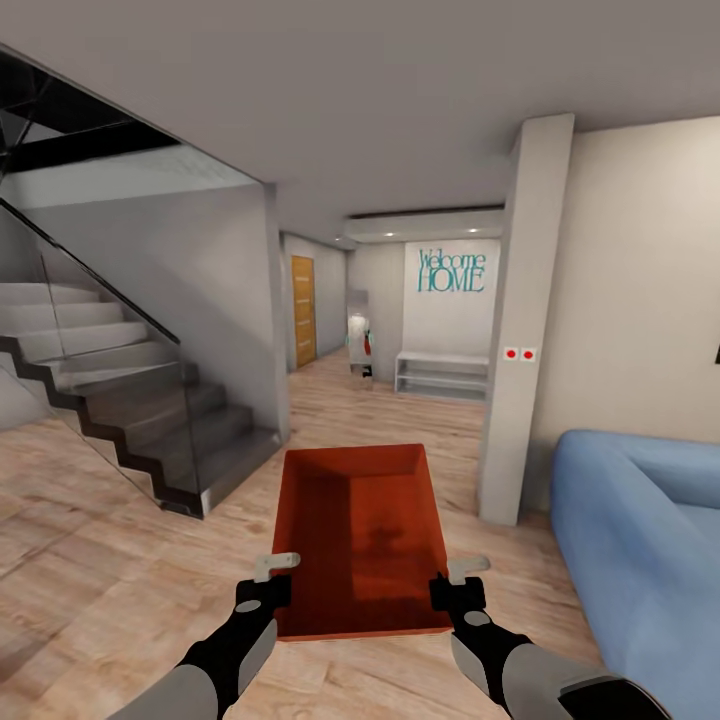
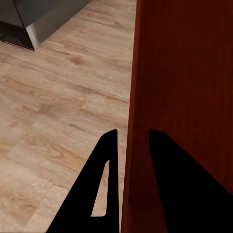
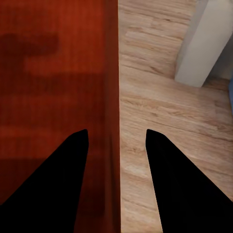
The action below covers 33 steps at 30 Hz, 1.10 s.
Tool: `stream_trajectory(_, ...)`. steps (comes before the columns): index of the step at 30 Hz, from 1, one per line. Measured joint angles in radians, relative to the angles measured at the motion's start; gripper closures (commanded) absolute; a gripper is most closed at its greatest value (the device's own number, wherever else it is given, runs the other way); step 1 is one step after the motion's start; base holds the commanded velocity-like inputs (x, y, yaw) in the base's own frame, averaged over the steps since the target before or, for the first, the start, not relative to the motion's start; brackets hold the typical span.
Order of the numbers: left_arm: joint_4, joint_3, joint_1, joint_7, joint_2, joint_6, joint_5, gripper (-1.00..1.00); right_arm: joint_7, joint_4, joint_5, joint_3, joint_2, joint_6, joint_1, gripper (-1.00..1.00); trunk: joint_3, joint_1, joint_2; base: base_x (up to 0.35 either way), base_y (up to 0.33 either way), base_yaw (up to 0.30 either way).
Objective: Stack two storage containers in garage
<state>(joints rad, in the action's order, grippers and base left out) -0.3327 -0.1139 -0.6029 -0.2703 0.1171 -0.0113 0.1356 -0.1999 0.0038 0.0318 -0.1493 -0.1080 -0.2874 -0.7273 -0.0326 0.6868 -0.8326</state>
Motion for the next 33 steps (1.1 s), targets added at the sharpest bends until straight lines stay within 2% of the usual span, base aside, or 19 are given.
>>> stream_trajectory(7,0.000,0.000,0.000,0.000,0.000,0.000,0.000,1.00,0.000,0.000,0.000,0.000,0.000,0.000,0.000,1.00,0.000,0.000,0.000,0.322,0.000,-0.008)
stream_trajectory(17,0.000,0.000,0.000,0.000,0.000,0.000,0.000,1.00,0.000,0.001,0.000,0.000,0.000,-0.001,0.000,1.00,0.000,0.000,0.000,0.322,0.000,-0.108)
stream_trajectory(33,0.000,0.000,0.000,0.000,0.000,0.000,0.000,1.00,0.000,0.000,0.000,0.000,0.000,0.000,0.000,1.00,0.000,0.000,0.000,0.322,0.000,-0.003)
